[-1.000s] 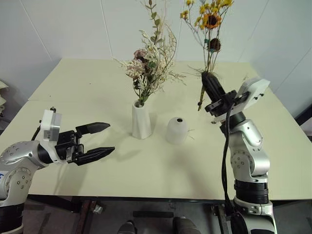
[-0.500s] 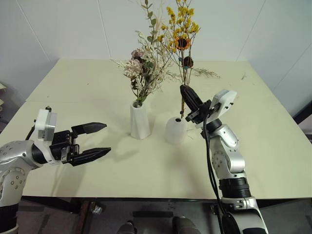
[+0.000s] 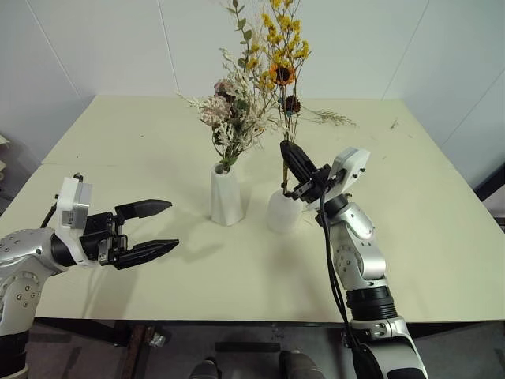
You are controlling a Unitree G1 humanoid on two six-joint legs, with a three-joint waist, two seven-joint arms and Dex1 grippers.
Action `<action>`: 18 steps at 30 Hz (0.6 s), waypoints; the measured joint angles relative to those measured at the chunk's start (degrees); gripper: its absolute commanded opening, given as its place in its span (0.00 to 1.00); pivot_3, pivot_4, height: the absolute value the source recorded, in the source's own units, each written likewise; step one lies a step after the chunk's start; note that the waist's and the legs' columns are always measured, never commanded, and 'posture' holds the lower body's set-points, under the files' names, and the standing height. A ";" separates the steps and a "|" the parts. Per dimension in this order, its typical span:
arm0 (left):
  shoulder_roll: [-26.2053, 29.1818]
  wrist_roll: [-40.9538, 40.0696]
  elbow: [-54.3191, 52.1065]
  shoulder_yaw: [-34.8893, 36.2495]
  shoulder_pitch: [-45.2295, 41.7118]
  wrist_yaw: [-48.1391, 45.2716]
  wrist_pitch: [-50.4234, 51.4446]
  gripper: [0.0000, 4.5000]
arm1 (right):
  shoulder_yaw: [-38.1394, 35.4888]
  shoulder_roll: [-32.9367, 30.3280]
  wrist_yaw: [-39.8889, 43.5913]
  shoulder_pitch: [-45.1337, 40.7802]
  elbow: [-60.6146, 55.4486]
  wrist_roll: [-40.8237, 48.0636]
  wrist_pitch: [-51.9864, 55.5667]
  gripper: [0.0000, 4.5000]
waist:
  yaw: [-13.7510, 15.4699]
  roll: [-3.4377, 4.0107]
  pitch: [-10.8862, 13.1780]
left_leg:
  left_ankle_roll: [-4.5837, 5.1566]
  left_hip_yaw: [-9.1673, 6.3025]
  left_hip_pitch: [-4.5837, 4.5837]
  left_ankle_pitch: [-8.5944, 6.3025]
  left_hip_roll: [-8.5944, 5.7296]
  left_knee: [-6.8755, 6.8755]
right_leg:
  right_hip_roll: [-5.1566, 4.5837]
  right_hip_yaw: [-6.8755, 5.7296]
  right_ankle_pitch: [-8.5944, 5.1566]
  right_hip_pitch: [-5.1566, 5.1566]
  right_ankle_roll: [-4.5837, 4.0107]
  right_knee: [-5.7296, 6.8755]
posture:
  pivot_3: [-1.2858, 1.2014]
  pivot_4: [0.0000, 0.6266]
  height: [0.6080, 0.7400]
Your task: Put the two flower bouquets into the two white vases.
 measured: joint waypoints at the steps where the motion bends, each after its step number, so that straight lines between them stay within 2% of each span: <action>1: 0.00 0.02 0.01 0.00 0.00 0.01 0.00 1.00 | -0.11 -0.08 0.13 -0.01 0.39 -0.01 -0.13 0.00 | 0.01 0.00 0.00 | 0.00 0.00 0.00 0.00 0.00 0.00 | 0.00 0.00 0.00 0.00 0.00 -0.01 | 0.52 0.24 1.00; 18: -0.06 0.19 0.37 -0.60 -1.14 -0.01 -0.08 1.00 | -0.96 -0.47 1.94 -0.22 2.96 0.37 -2.26 0.00 | 0.03 0.00 0.00 | -0.01 0.00 0.02 0.00 0.00 0.00 | 0.00 0.00 0.00 0.01 0.00 0.00 | 0.52 0.24 1.00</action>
